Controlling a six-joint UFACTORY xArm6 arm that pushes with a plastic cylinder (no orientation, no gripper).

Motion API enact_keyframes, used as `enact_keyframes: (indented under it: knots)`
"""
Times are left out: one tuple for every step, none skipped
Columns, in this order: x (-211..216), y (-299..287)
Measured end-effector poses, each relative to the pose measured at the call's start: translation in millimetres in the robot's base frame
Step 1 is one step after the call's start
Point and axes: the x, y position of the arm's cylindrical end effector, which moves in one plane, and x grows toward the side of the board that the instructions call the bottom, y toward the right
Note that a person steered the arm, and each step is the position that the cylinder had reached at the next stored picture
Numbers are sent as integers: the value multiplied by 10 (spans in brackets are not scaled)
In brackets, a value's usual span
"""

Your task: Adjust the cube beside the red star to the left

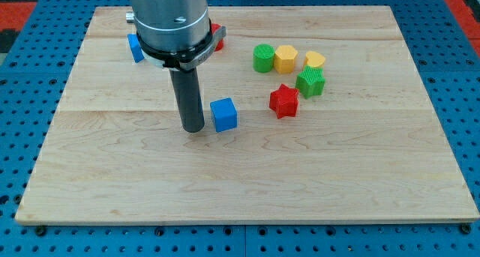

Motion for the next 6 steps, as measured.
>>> enact_keyframes:
  knots:
    - [-45,251]
    - [-312,415]
    - [-303,423]
    - [-171,77]
    - [-490,-114]
    - [-907,-74]
